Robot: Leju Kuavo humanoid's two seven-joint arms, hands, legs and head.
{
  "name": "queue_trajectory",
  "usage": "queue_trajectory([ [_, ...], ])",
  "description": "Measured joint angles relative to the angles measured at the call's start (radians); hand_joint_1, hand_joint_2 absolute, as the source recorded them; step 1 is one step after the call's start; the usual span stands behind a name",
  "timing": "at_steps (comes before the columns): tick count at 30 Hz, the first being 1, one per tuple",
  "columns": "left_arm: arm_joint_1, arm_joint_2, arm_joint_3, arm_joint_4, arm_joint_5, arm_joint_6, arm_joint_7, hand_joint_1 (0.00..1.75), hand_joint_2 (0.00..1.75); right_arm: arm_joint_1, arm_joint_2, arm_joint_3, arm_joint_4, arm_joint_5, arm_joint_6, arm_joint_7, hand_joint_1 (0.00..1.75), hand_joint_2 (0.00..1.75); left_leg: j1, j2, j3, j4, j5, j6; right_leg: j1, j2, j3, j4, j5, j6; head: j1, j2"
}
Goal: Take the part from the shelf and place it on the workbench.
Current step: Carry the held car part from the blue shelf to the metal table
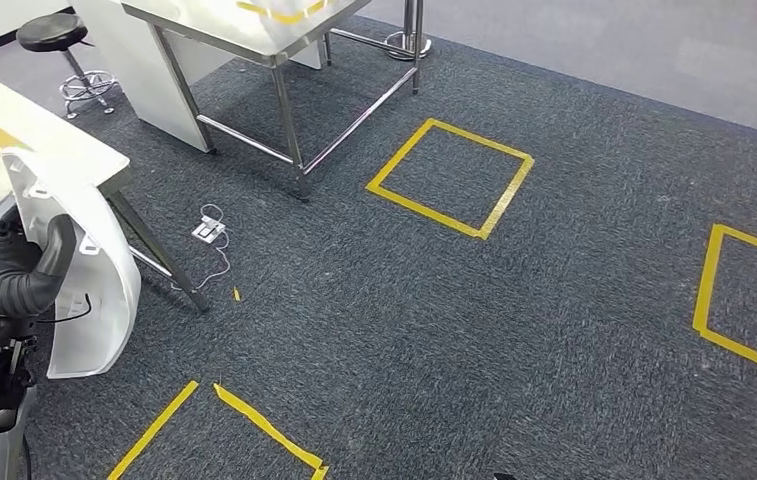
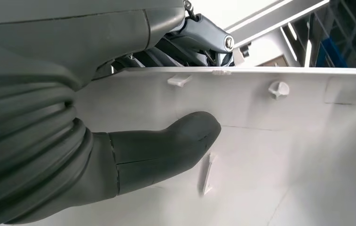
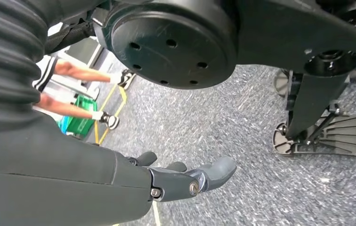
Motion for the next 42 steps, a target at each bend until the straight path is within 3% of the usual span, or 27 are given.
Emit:
queue_trajectory([
  [2,0.0,0.007,0.0,-0.001,0.004,0.005,0.0,1.75,1.75,0.0,-0.003,0.0,0.0,0.0,0.002,0.0,0.0,1.75,-0.004,0.015,0.043,-0.081,0.019,0.013,0.005,-0.013,0.002,0.004,-0.005,0.01,0.001,0.0],
  [4,0.002,0.012,0.0,-0.002,0.008,0.009,-0.001,1.75,1.75,-0.001,-0.006,0.0,0.0,0.001,0.003,0.0,0.0,1.75,-0.006,0.0,0.041,-0.087,0.018,0.03,0.007,-0.028,0.003,0.004,-0.007,0.02,0.002,0.0],
  [6,0.001,0.018,0.0,-0.002,0.012,0.011,-0.001,1.75,1.75,-0.003,-0.009,0.0,0.0,0.003,0.004,0.0,0.0,1.75,-0.004,-0.016,0.039,-0.089,0.022,0.042,0.003,-0.012,-0.002,0.019,-0.021,0.032,0.003,0.0],
  [8,0.0,0.02,0.0,-0.003,0.013,0.012,-0.001,1.75,1.75,-0.003,-0.012,0.0,0.0,0.003,0.006,0.0,0.0,1.75,0.001,-0.03,0.038,-0.091,0.026,0.052,-0.001,0.035,-0.041,0.101,-0.068,0.043,0.007,0.0],
  [10,0.0,0.019,0.0,-0.002,0.013,0.012,-0.001,1.75,1.75,0.0,-0.014,0.0,0.0,0.003,0.007,0.0,0.0,1.75,0.001,-0.047,0.035,-0.091,0.026,0.057,-0.002,0.061,-0.109,0.236,-0.125,0.047,0.01,0.0],
  [11,0.001,0.018,-0.001,-0.002,0.013,0.012,0.0,1.75,1.75,0.001,-0.015,0.0,0.0,0.003,0.007,0.0,0.0,1.75,0.001,-0.057,0.034,-0.09,0.027,0.057,-0.002,0.064,-0.134,0.282,-0.135,0.047,0.01,0.0],
  [12,0.001,0.018,-0.001,-0.002,0.013,0.013,0.001,1.75,1.75,0.002,-0.016,-0.001,0.0,0.003,0.007,0.0,0.0,1.75,0.001,-0.068,0.034,-0.09,0.027,0.057,-0.002,0.065,-0.142,0.29,-0.125,0.046,0.011,0.0],
  [13,0.001,0.018,-0.002,-0.002,0.014,0.015,0.002,1.75,1.75,0.002,-0.017,-0.001,0.0,0.003,0.007,0.0,0.0,1.75,0.001,-0.078,0.035,-0.089,0.027,0.056,-0.002,0.068,-0.129,0.257,-0.096,0.043,0.011,0.0],
  [14,0.0,0.018,-0.002,-0.002,0.015,0.018,0.003,1.75,1.75,0.001,-0.018,-0.001,0.0,0.002,0.007,0.0,0.0,1.75,0.001,-0.089,0.036,-0.089,0.028,0.055,-0.003,0.076,-0.098,0.189,-0.055,0.039,0.011,0.0],
  [16,0.0,0.018,-0.002,-0.002,0.016,0.027,0.003,1.75,1.75,0.0,-0.021,-0.001,0.0,0.001,0.007,0.0,0.0,1.75,0.001,-0.107,0.034,-0.088,0.029,0.048,-0.003,0.109,-0.037,0.055,-0.003,0.032,0.011,0.0],
  [18,0.0,0.019,-0.003,-0.002,0.014,0.041,0.002,1.75,1.75,0.0,-0.023,-0.002,0.0,0.0,0.008,0.0,0.0,1.75,0.002,-0.124,0.03,-0.091,0.033,0.035,0.0,0.123,-0.017,0.007,0.005,0.028,0.011,0.0],
  [19,0.0,0.021,-0.004,-0.002,0.012,0.051,0.001,1.75,1.75,0.0,-0.023,-0.002,0.001,0.0,0.008,0.0,0.0,1.75,0.003,-0.132,0.029,-0.094,0.036,0.027,0.001,0.113,-0.016,0.004,0.008,0.025,0.011,0.0],
  [20,0.0,0.025,-0.004,-0.003,0.008,0.063,-0.001,1.75,1.75,0.0,-0.022,-0.002,0.001,0.0,0.009,0.0,0.0,1.75,0.004,-0.133,0.027,-0.096,0.037,0.02,0.0,0.102,-0.013,-0.001,0.011,0.019,0.012,0.0],
  [22,-0.002,0.035,-0.004,-0.002,-0.002,0.092,-0.007,1.75,1.75,-0.001,-0.022,-0.003,0.001,0.001,0.01,0.0,0.0,1.75,0.002,-0.101,0.011,-0.067,0.016,0.012,-0.003,0.084,-0.007,-0.011,0.018,0.004,0.008,0.0],
  [24,-0.005,0.042,-0.005,-0.001,-0.011,0.121,-0.013,1.75,1.75,0.0,-0.022,-0.003,0.001,0.002,0.01,0.0,0.0,1.75,0.0,-0.053,-0.037,0.039,-0.042,0.006,-0.002,0.065,-0.006,-0.014,0.02,-0.005,0.003,0.0],
  [26,-0.004,0.043,-0.005,0.001,-0.016,0.145,-0.019,1.75,1.75,0.002,-0.022,-0.003,0.001,0.005,0.01,0.0,0.0,1.75,0.001,-0.038,-0.092,0.158,-0.088,0.001,0.0,0.044,-0.006,-0.014,0.019,-0.008,0.002,0.0],
  [27,-0.004,0.044,-0.006,0.002,-0.017,0.155,-0.021,1.75,1.75,0.002,-0.022,-0.003,0.001,0.006,0.01,0.0,0.0,1.75,0.002,-0.035,-0.1,0.177,-0.086,-0.001,0.001,0.034,-0.006,-0.013,0.018,-0.008,0.002,0.0],
  [28,-0.003,0.044,-0.006,0.003,-0.017,0.165,-0.024,1.75,1.75,0.001,-0.022,-0.003,0.001,0.008,0.009,0.0,0.0,1.75,0.002,-0.032,-0.087,0.156,-0.066,-0.002,0.001,0.024,-0.005,-0.013,0.016,-0.007,0.002,0.0],
  [30,-0.004,0.045,-0.006,0.001,-0.014,0.182,-0.031,1.75,1.75,0.0,-0.022,-0.003,0.001,0.009,0.008,0.0,0.0,1.75,0.0,-0.006,-0.016,0.024,-0.007,0.0,0.001,0.006,-0.001,-0.009,0.011,-0.003,0.002,0.0],
  [32,-0.004,0.044,-0.005,-0.002,-0.01,0.194,-0.037,1.75,1.75,-0.001,-0.022,-0.003,0.001,0.009,0.004,0.0,0.0,1.75,-0.004,0.016,0.037,-0.079,0.023,0.013,0.006,-0.008,0.0,-0.004,0.006,0.006,0.003,0.0],
  [33,-0.003,0.044,-0.005,-0.004,-0.008,0.197,-0.038,1.75,1.75,-0.001,-0.022,-0.003,0.001,0.01,0.002,0.0,0.0,1.75,-0.006,0.017,0.044,-0.094,0.023,0.021,0.008,-0.015,0.001,-0.003,0.004,0.011,0.004,0.0],
  [35,-0.002,0.044,-0.005,-0.005,-0.008,0.201,-0.039,1.75,1.75,-0.002,-0.022,-0.003,0.001,0.01,-0.002,0.001,0.0,1.75,-0.007,-0.003,0.041,-0.094,0.027,0.035,0.01,-0.028,0.002,-0.003,0.003,0.021,0.005,0.0],
  [37,-0.005,0.044,-0.005,-0.004,-0.015,0.2,-0.039,1.75,1.75,-0.005,-0.021,-0.004,0.001,0.009,-0.005,0.002,0.0,1.75,-0.003,-0.019,0.039,-0.097,0.033,0.047,0.006,0.0,-0.01,0.025,-0.018,0.035,0.006,0.0],
  [39,-0.012,0.042,-0.007,-0.001,-0.026,0.195,-0.039,1.75,1.75,-0.005,-0.02,-0.004,0.001,0.009,-0.007,0.001,0.0,1.75,0.001,-0.032,0.035,-0.099,0.037,0.055,0.001,0.048,-0.058,0.127,-0.074,0.046,0.01,0.0],
  [41,-0.016,0.04,-0.009,0.004,-0.036,0.19,-0.039,1.75,1.75,-0.004,-0.018,-0.005,0.001,0.009,-0.008,0.0,0.0,1.75,0.002,-0.049,0.03,-0.097,0.039,0.057,0.0,0.064,-0.122,0.256,-0.124,0.05,0.013,0.0],
  [42,-0.016,0.039,-0.01,0.007,-0.04,0.189,-0.039,1.75,1.75,-0.003,-0.018,-0.006,0.001,0.009,-0.009,0.0,0.0,1.75,0.002,-0.058,0.028,-0.096,0.04,0.057,0.0,0.065,-0.139,0.284,-0.125,0.05,0.013,0.0],
])
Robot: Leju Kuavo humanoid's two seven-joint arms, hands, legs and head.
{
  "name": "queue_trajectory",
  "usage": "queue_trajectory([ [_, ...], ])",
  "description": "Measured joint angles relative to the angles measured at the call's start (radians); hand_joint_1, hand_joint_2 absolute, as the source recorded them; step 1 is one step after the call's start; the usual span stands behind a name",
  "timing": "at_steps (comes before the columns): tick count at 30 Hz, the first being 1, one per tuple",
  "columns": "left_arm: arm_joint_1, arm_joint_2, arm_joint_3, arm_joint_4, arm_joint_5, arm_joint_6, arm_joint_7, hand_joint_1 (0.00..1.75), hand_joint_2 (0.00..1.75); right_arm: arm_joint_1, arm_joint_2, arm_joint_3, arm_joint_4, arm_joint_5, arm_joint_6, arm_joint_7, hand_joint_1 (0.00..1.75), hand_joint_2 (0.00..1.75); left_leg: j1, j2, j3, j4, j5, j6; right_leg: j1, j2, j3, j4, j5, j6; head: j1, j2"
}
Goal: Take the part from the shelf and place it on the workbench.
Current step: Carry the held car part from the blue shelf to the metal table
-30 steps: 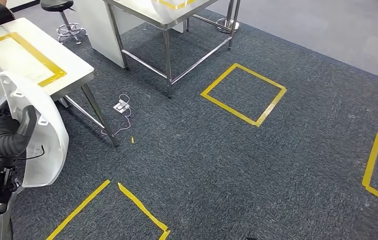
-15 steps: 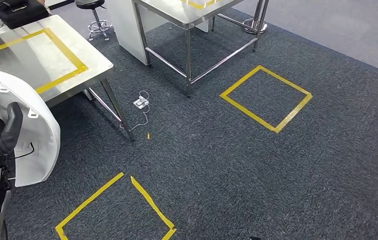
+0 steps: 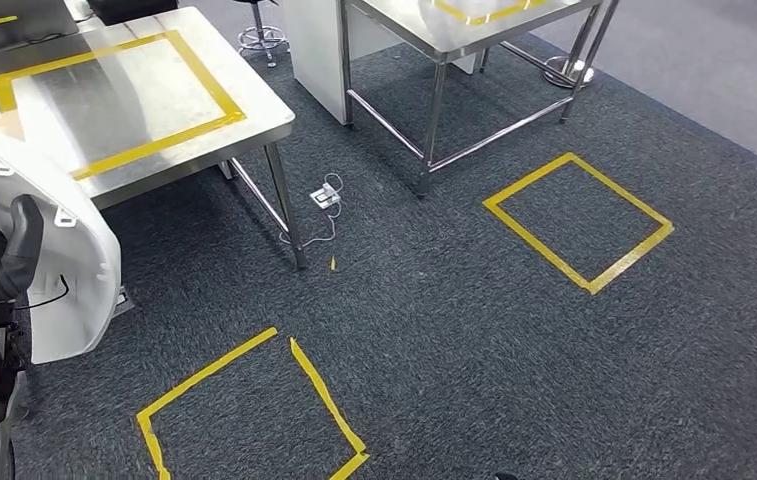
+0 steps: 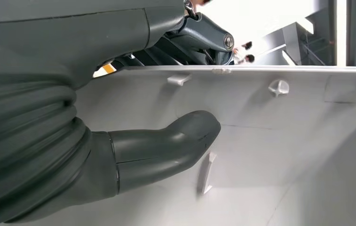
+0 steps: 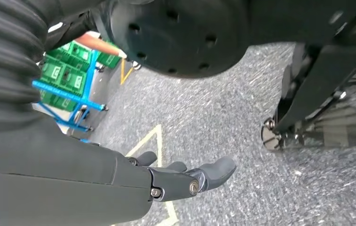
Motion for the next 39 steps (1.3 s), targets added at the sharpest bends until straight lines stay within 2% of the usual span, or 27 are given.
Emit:
queue_trajectory([
  [1,-0.001,0.0,0.0,0.002,-0.002,0.0,0.0,1.75,1.75,0.001,0.0,-0.001,0.0,0.0,0.0,0.0,0.0,1.75,0.0,-0.01,-0.001,0.002,0.0,0.0,0.0,0.001,0.003,-0.011,0.018,-0.001,0.0,0.0],
  [2,-0.003,0.0,-0.001,0.004,-0.004,-0.001,0.0,1.75,1.75,0.001,0.001,-0.001,0.0,0.0,-0.001,0.0,0.0,1.75,0.0,-0.019,-0.001,0.004,0.001,-0.002,-0.001,0.006,0.027,-0.062,0.052,-0.004,0.0,0.0],
  [4,-0.008,-0.001,-0.005,0.007,-0.009,-0.001,0.0,1.75,1.75,0.0,0.001,-0.002,0.0,-0.001,-0.002,0.0,0.0,1.75,0.0,-0.037,-0.003,0.006,0.002,-0.008,-0.003,0.039,0.094,-0.203,0.113,-0.01,0.001,0.0],
  [5,-0.011,-0.001,-0.007,0.008,-0.013,-0.001,0.0,1.75,1.75,-0.001,0.002,-0.002,0.0,-0.001,-0.003,0.0,0.0,1.75,-0.001,-0.046,-0.005,0.007,0.004,-0.014,-0.003,0.054,0.116,-0.251,0.127,-0.013,0.001,0.0],
  [6,-0.014,-0.001,-0.009,0.009,-0.017,-0.002,0.0,1.75,1.75,-0.001,0.003,-0.002,0.0,-0.002,-0.005,0.0,0.0,1.75,-0.001,-0.053,-0.007,0.005,0.006,-0.021,-0.002,0.063,0.126,-0.275,0.131,-0.017,0.001,0.0],
  [8,-0.017,-0.001,-0.013,0.011,-0.021,-0.004,0.0,1.75,1.75,-0.003,0.006,-0.003,0.0,-0.002,-0.009,0.0,0.0,1.75,0.002,-0.069,-0.011,-0.001,0.013,-0.036,0.002,0.052,0.128,-0.282,0.134,-0.027,0.001,0.0],
  [9,-0.019,-0.001,-0.014,0.011,-0.022,-0.004,0.0,1.75,1.75,-0.003,0.007,-0.003,0.0,-0.003,-0.011,0.0,0.0,1.75,0.003,-0.064,-0.014,-0.001,0.013,-0.042,0.001,0.042,0.13,-0.286,0.138,-0.034,0.001,0.0],
  [11,-0.025,-0.001,-0.018,0.014,-0.027,-0.004,0.001,1.75,1.75,-0.003,0.01,-0.004,0.0,-0.005,-0.013,0.0,0.0,1.75,0.002,-0.025,-0.036,0.043,-0.017,-0.05,-0.002,0.021,0.135,-0.295,0.145,-0.048,-0.003,0.0],
  [13,-0.033,-0.002,-0.025,0.02,-0.037,-0.006,0.003,1.75,1.75,-0.002,0.011,-0.006,0.0,-0.006,-0.014,0.0,0.0,1.75,0.001,0.014,-0.09,0.165,-0.084,-0.056,0.0,0.001,0.134,-0.297,0.146,-0.055,-0.006,0.0],
  [14,-0.034,-0.002,-0.028,0.023,-0.042,-0.007,0.004,1.75,1.75,-0.001,0.011,-0.007,0.0,-0.006,-0.014,0.0,0.0,1.75,0.002,0.02,-0.117,0.23,-0.11,-0.059,0.001,-0.01,0.133,-0.296,0.146,-0.056,-0.007,0.0],
  [15,-0.035,-0.003,-0.031,0.027,-0.046,-0.008,0.005,1.75,1.75,-0.001,0.011,-0.008,0.0,-0.006,-0.014,0.0,0.0,1.75,0.002,0.022,-0.134,0.272,-0.122,-0.061,0.001,-0.021,0.133,-0.296,0.145,-0.056,-0.006,0.0],
  [16,-0.035,-0.004,-0.033,0.03,-0.048,-0.008,0.005,1.75,1.75,-0.001,0.012,-0.009,0.0,-0.006,-0.014,0.0,0.0,1.75,0.002,0.024,-0.131,0.274,-0.114,-0.062,0.001,-0.031,0.132,-0.295,0.145,-0.056,-0.006,0.0],
  [17,-0.035,-0.004,-0.035,0.032,-0.051,-0.008,0.006,1.75,1.75,-0.002,0.012,-0.009,0.0,-0.006,-0.014,0.0,0.0,1.75,0.002,0.029,-0.108,0.236,-0.089,-0.062,0.001,-0.041,0.133,-0.294,0.144,-0.055,-0.007,0.0],
  [19,-0.037,-0.004,-0.038,0.033,-0.054,-0.008,0.006,1.75,1.75,-0.003,0.014,-0.009,0.0,-0.006,-0.014,0.0,0.0,1.75,-0.002,0.061,-0.03,0.096,-0.035,-0.056,0.004,-0.058,0.135,-0.291,0.139,-0.049,-0.007,0.0],
  [20,-0.038,-0.004,-0.039,0.033,-0.055,-0.008,0.006,1.75,1.75,-0.004,0.015,-0.01,0.0,-0.006,-0.014,0.0,0.0,1.75,-0.005,0.074,-0.001,0.042,-0.02,-0.048,0.006,-0.065,0.136,-0.289,0.137,-0.045,-0.006,0.0],
  [21,-0.038,-0.005,-0.04,0.033,-0.057,-0.007,0.005,1.75,1.75,-0.004,0.016,-0.01,0.0,-0.006,-0.014,0.0,0.0,1.75,-0.008,0.083,0.013,0.012,-0.016,-0.04,0.009,-0.072,0.136,-0.287,0.135,-0.04,-0.005,0.0],
  [24,-0.037,-0.006,-0.042,0.032,-0.064,-0.007,0.006,1.75,1.75,-0.005,0.017,-0.011,0.0,-0.006,-0.014,0.0,0.0,1.75,-0.009,0.06,0.011,0.004,-0.013,-0.017,0.011,-0.088,0.136,-0.286,0.132,-0.025,-0.003,0.0],
  [26,-0.04,-0.009,-0.044,0.032,-0.071,-0.008,0.008,1.75,1.75,-0.008,0.018,-0.012,0.0,-0.007,-0.014,0.0,0.0,1.75,-0.004,0.044,0.01,0.0,-0.007,-0.005,0.007,-0.059,0.12,-0.247,0.104,-0.012,-0.001,0.0],
  [28,-0.047,-0.018,-0.047,0.034,-0.08,-0.009,0.015,1.75,1.75,-0.009,0.019,-0.016,0.0,-0.01,-0.016,0.0,0.0,1.75,-0.001,0.029,0.006,-0.001,-0.004,0.002,0.002,-0.016,0.065,-0.131,0.043,-0.003,0.002,0.0],
  [29,-0.049,-0.023,-0.049,0.037,-0.085,-0.01,0.019,1.75,1.75,-0.008,0.02,-0.018,0.0,-0.012,-0.017,0.0,0.0,1.75,-0.001,0.02,0.004,0.0,-0.004,0.004,0.001,-0.006,0.031,-0.061,0.016,0.0,0.004,0.0],
  [30,-0.051,-0.028,-0.051,0.04,-0.089,-0.012,0.022,1.75,1.75,-0.007,0.02,-0.021,0.0,-0.015,-0.019,0.0,0.0,1.75,-0.001,0.011,0.003,0.001,-0.003,0.004,0.001,-0.002,0.005,-0.011,0.003,0.0,0.005,0.0],
  [31,-0.052,-0.033,-0.053,0.044,-0.092,-0.013,0.024,1.75,1.75,-0.007,0.021,-0.024,0.0,-0.018,-0.021,0.0,0.0,1.75,-0.001,0.003,0.002,0.002,-0.003,0.005,0.001,-0.001,-0.006,0.004,0.01,0.0,0.006,0.0],
  [32,-0.054,-0.037,-0.054,0.047,-0.094,-0.014,0.025,1.75,1.75,-0.007,0.021,-0.027,0.0,-0.023,-0.023,0.0,0.0,1.75,-0.001,-0.004,0.003,0.003,-0.003,0.004,0.0,0.0,0.005,-0.025,0.037,-0.002,0.007,0.0],
  [34,-0.058,-0.042,-0.056,0.051,-0.095,-0.016,0.026,1.75,1.75,-0.01,0.021,-0.036,0.0,-0.036,-0.029,0.0,0.0,1.75,-0.002,-0.014,0.004,0.004,-0.003,0.001,0.0,0.007,0.067,-0.164,0.107,-0.009,0.01,0.0],
  [35,-0.061,-0.044,-0.056,0.052,-0.096,-0.016,0.026,1.75,1.75,-0.012,0.021,-0.041,0.0,-0.043,-0.032,0.0,0.0,1.75,-0.003,-0.019,0.003,0.006,-0.003,-0.002,0.001,0.011,0.095,-0.227,0.131,-0.012,0.01,0.0],
  [37,-0.065,-0.046,-0.056,0.052,-0.099,-0.016,0.027,1.75,1.75,-0.014,0.025,-0.051,0.0,-0.049,-0.035,0.0,0.0,1.75,-0.008,-0.022,0.0,0.008,-0.005,-0.006,0.001,0.017,0.119,-0.285,0.144,-0.013,0.01,0.0],
  [39,-0.067,-0.047,-0.056,0.052,-0.103,-0.016,0.028,1.75,1.75,-0.014,0.028,-0.057,0.0,-0.051,-0.035,0.0,0.0,1.75,-0.01,-0.022,-0.001,0.006,-0.004,-0.007,0.001,0.016,0.119,-0.287,0.147,-0.014,0.01,0.0],
])
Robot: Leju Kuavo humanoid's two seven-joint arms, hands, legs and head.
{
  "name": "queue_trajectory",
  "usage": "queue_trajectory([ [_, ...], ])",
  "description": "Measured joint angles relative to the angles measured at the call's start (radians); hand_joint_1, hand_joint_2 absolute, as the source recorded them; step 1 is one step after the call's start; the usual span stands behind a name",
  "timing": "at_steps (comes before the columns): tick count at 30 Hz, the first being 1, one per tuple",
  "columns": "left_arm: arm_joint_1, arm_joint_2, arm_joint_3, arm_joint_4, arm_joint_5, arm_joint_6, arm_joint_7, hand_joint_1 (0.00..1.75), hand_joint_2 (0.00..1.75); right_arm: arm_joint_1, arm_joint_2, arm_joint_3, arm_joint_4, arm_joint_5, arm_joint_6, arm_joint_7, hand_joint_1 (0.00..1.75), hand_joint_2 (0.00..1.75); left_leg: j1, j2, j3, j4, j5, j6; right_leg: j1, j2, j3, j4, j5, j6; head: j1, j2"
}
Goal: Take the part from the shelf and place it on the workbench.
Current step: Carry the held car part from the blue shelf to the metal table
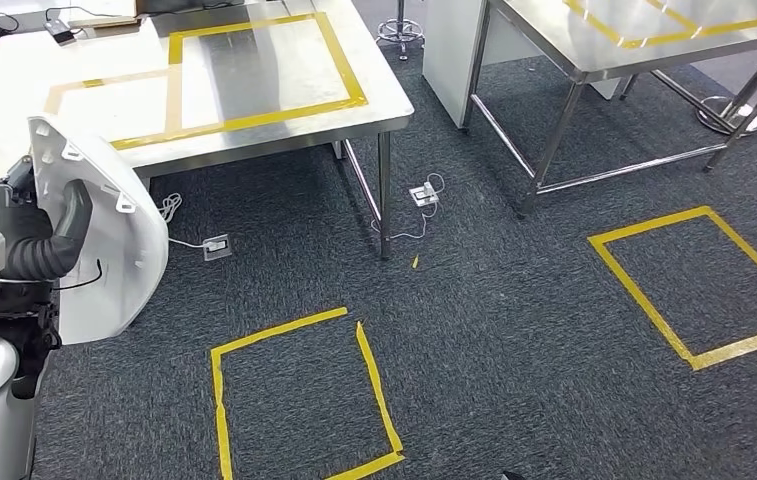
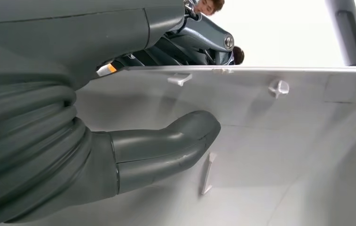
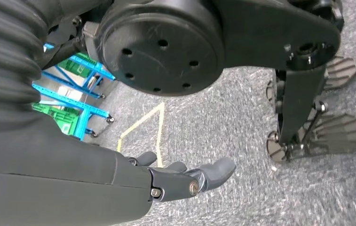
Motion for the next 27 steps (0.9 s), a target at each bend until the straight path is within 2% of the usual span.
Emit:
queue_trajectory([
  [4,0.0,-0.002,0.0,-0.003,-0.003,0.0,0.002,1.75,1.75,0.0,0.001,-0.006,0.0,0.001,0.004,0.0,0.0,1.75,0.001,0.002,0.004,-0.011,0.007,-0.01,0.002,0.002,-0.002,0.001,0.002,-0.009,0.0,0.0],
  [10,0.013,-0.001,0.003,-0.012,-0.004,0.0,0.005,1.75,1.75,0.0,0.003,-0.01,0.0,0.012,0.01,0.0,0.0,1.75,0.003,0.002,0.005,-0.015,0.01,-0.019,0.004,0.002,-0.003,0.002,0.002,-0.015,0.0,0.0],
  [13,0.024,0.004,0.008,-0.022,-0.004,0.0,0.004,1.75,1.75,0.0,0.003,-0.01,0.0,0.019,0.014,0.0,0.0,1.75,0.003,0.002,0.005,-0.014,0.009,-0.02,0.004,0.002,-0.002,0.001,0.002,-0.015,0.0,0.0],
  [14,0.027,0.007,0.011,-0.025,-0.003,0.0,0.003,1.75,1.75,0.0,0.003,-0.01,0.0,0.021,0.015,0.0,0.0,1.75,0.002,0.002,0.004,-0.013,0.008,-0.016,0.003,0.002,-0.002,0.0,0.003,-0.013,0.0,0.0],
  [17,0.034,0.018,0.022,-0.033,-0.001,0.0,-0.001,1.75,1.75,0.0,0.005,-0.01,0.0,0.028,0.02,0.0,0.0,1.75,0.003,0.003,0.01,-0.025,0.011,-0.003,0.0,0.0,0.002,-0.008,0.006,-0.005,0.0,0.0],
  [19,0.037,0.022,0.031,-0.042,0.0,0.0,-0.002,1.75,1.75,-0.001,0.005,-0.01,0.0,0.033,0.023,0.001,0.0,1.75,0.014,0.005,0.025,-0.049,0.023,0.002,0.003,-0.001,-0.008,0.021,-0.017,0.001,0.002,0.0],
  [20,0.04,0.023,0.034,-0.045,0.0,0.001,-0.003,1.75,1.75,-0.001,0.005,-0.01,0.0,0.036,0.024,0.001,0.0,1.75,0.02,0.007,0.03,-0.058,0.027,0.003,0.002,-0.002,-0.027,0.065,-0.044,0.005,0.004,0.0],
  [22,0.052,0.024,0.04,-0.051,0.0,0.001,-0.003,1.75,1.75,-0.001,0.005,-0.009,0.0,0.04,0.026,0.001,0.0,1.75,0.022,0.008,0.029,-0.059,0.028,0.003,-0.005,-0.002,-0.089,0.193,-0.108,0.016,0.007,0.0],
  [23,0.06,0.024,0.043,-0.053,0.0,0.001,-0.003,1.75,1.75,0.0,0.005,-0.009,0.0,0.042,0.026,0.002,0.0,1.75,0.024,0.008,0.028,-0.058,0.027,0.001,-0.01,-0.002,-0.113,0.241,-0.124,0.022,0.007,0.0],
  [24,0.069,0.025,0.045,-0.055,0.0,0.001,-0.004,1.75,1.75,0.0,0.005,-0.009,0.0,0.043,0.026,0.003,0.0,1.75,0.027,0.007,0.026,-0.055,0.026,-0.003,-0.015,-0.002,-0.122,0.256,-0.121,0.028,0.008,0.0],
  [25,0.076,0.026,0.048,-0.057,0.0,0.001,-0.004,1.75,1.75,0.0,0.005,-0.008,0.0,0.045,0.026,0.004,0.0,1.75,0.032,0.007,0.025,-0.051,0.023,-0.009,-0.02,-0.002,-0.107,0.227,-0.097,0.034,0.008,0.0],
  [27,0.083,0.028,0.053,-0.061,0.001,0.001,-0.004,1.75,1.75,0.0,0.005,-0.008,0.0,0.048,0.027,0.006,0.0,1.75,0.041,0.005,0.021,-0.034,0.013,-0.027,-0.029,0.001,-0.039,0.098,-0.036,0.046,0.011,0.0],
])
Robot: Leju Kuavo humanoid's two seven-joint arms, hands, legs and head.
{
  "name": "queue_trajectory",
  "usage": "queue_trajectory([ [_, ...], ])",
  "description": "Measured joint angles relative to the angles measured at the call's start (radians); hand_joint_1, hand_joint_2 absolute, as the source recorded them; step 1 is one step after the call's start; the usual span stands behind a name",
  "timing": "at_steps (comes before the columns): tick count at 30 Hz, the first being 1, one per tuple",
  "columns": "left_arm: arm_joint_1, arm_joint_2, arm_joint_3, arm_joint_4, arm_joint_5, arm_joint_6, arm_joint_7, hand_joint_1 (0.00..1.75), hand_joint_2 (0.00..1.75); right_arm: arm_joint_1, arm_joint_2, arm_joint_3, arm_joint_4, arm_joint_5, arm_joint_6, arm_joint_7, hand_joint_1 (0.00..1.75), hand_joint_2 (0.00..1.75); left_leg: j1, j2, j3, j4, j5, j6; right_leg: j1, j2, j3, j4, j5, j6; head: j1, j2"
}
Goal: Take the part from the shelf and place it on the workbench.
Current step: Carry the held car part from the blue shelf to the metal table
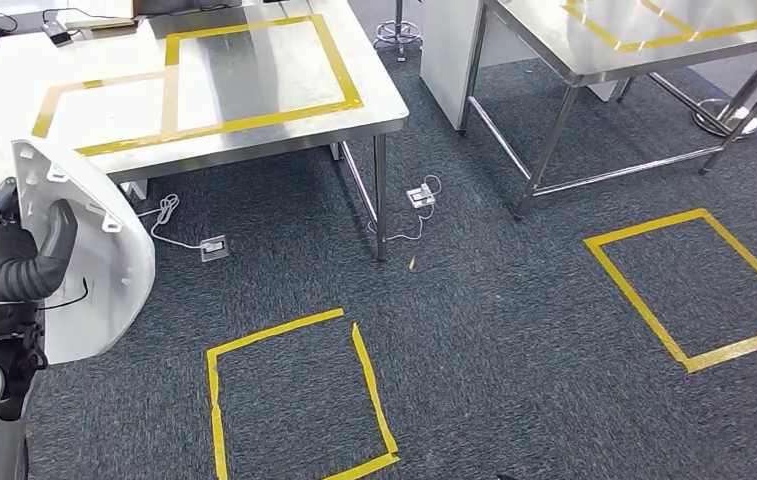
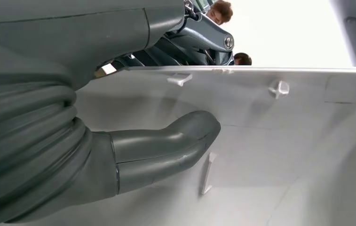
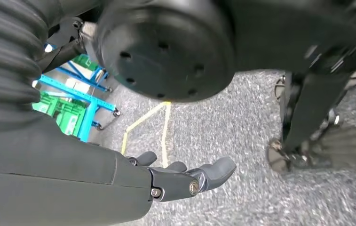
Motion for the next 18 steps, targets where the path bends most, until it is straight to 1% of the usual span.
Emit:
queue_trajectory([
  [1,0.001,0.002,0.003,-0.002,0.0,0.0,0.0,1.75,1.75,0.0,0.001,0.0,0.0,0.001,0.0,0.0,0.0,1.75,0.002,-0.002,-0.004,0.011,-0.006,-0.011,-0.002,0.005,0.027,-0.054,0.018,-0.001,0.002,0.0],
  [2,0.001,0.003,0.005,-0.005,0.001,-0.001,0.0,1.75,1.75,-0.001,0.002,0.001,0.0,0.001,0.0,-0.001,0.0,1.75,0.001,-0.003,-0.007,0.018,-0.011,-0.02,-0.002,0.008,0.041,-0.082,0.023,-0.007,0.004,0.0],
  [4,0.001,0.008,0.007,-0.008,0.001,-0.002,-0.001,1.75,1.75,0.0,0.005,0.001,0.001,0.001,-0.001,-0.002,0.0,1.75,0.0,-0.007,-0.007,0.018,-0.013,-0.036,0.002,0.009,0.04,-0.084,0.018,-0.029,0.006,0.0],
  [5,0.001,0.01,0.008,-0.008,0.002,-0.003,-0.001,1.75,1.75,0.0,0.005,0.001,0.001,0.001,-0.002,-0.001,0.0,1.75,0.002,-0.007,-0.007,0.014,-0.013,-0.041,0.002,0.006,0.041,-0.082,0.018,-0.039,0.006,0.0],
  [6,0.001,0.012,0.008,-0.008,0.002,-0.003,0.0,1.75,1.75,-0.001,0.005,0.001,0.001,0.001,-0.003,0.0,0.0,1.75,0.003,0.0,-0.009,0.019,-0.017,-0.045,0.003,0.003,0.043,-0.083,0.019,-0.048,0.005,0.0],
  [7,0.0,0.013,0.009,-0.007,0.003,-0.003,0.0,1.75,1.75,-0.001,0.005,0.001,0.001,0.001,-0.003,0.001,0.0,1.75,0.002,0.011,-0.02,0.043,-0.031,-0.046,0.003,0.0,0.046,-0.084,0.019,-0.055,0.004,0.0],
  [8,-0.002,0.014,0.009,-0.007,0.003,-0.003,0.0,1.75,1.75,-0.001,0.005,0.001,0.001,0.001,-0.003,0.001,0.0,1.75,0.001,0.024,-0.041,0.087,-0.055,-0.046,0.004,-0.003,0.048,-0.085,0.02,-0.061,0.003,0.0],
  [9,-0.003,0.015,0.009,-0.006,0.003,-0.003,0.0,1.75,1.75,-0.001,0.005,0.001,0.001,0.001,-0.003,0.001,0.0,1.75,-0.002,0.035,-0.073,0.153,-0.085,-0.044,0.006,-0.006,0.048,-0.085,0.019,-0.066,0.002,0.0],
  [10,-0.003,0.015,0.009,-0.005,0.003,-0.003,0.0,1.75,1.75,0.0,0.005,0.001,0.001,0.001,-0.003,0.001,0.0,1.75,-0.004,0.04,-0.109,0.226,-0.115,-0.042,0.01,-0.009,0.049,-0.085,0.017,-0.069,0.002,0.0],
  [11,-0.003,0.015,0.009,-0.003,0.003,-0.003,0.0,1.75,1.75,0.001,0.005,0.001,0.001,0.001,-0.003,0.001,0.0,1.75,-0.006,0.041,-0.14,0.284,-0.132,-0.04,0.013,-0.012,0.049,-0.084,0.015,-0.072,0.002,0.0],
  [12,-0.003,0.015,0.009,-0.001,0.003,-0.003,0.0,1.75,1.75,0.001,0.005,0.001,0.001,0.001,-0.003,0.001,0.0,1.75,-0.008,0.041,-0.156,0.313,-0.132,-0.036,0.016,-0.014,0.051,-0.084,0.013,-0.074,0.002,0.0],
  [13,-0.002,0.015,0.009,0.001,0.003,-0.003,0.0,1.75,1.75,0.001,0.005,0.001,0.001,0.0,-0.003,0.001,0.0,1.75,-0.011,0.041,-0.153,0.302,-0.113,-0.031,0.019,-0.015,0.054,-0.084,0.011,-0.076,0.002,0.0],
  [14,-0.003,0.015,0.009,0.002,0.003,-0.003,0.0,1.75,1.75,0.001,0.005,0.001,0.001,0.0,-0.004,0.001,0.0,1.75,-0.014,0.042,-0.13,0.252,-0.079,-0.024,0.021,-0.017,0.059,-0.084,0.008,-0.076,0.002,0.0],
  [15,-0.004,0.015,0.009,0.003,0.002,-0.003,0.0,1.75,1.75,0.0,0.005,0.001,0.001,0.0,-0.004,0.001,0.0,1.75,-0.018,0.045,-0.098,0.184,-0.044,-0.016,0.022,-0.017,0.064,-0.084,0.004,-0.075,0.002,0.0],
  [16,-0.006,0.015,0.009,0.003,-0.001,-0.003,-0.001,1.75,1.75,0.0,0.005,0.001,0.001,-0.001,-0.004,0.001,0.0,1.75,-0.024,0.05,-0.066,0.12,-0.02,-0.008,0.025,-0.018,0.066,-0.083,0.0,-0.072,0.002,0.0],
  [17,-0.008,0.015,0.009,0.004,-0.004,-0.002,-0.002,1.75,1.75,0.0,0.005,0.001,0.001,-0.003,-0.005,-0.001,0.0,1.75,-0.029,0.053,-0.043,0.074,-0.008,-0.002,0.026,-0.018,0.067,-0.083,-0.002,-0.068,0.002,0.0],
  [18,-0.011,0.015,0.009,0.005,-0.007,-0.001,-0.003,1.75,1.75,-0.001,0.006,0.001,0.001,-0.004,-0.006,-0.002,0.0,1.75,-0.033,0.055,-0.033,0.051,-0.009,0.002,0.026,-0.019,0.065,-0.083,-0.003,-0.063,0.003,0.0],
])
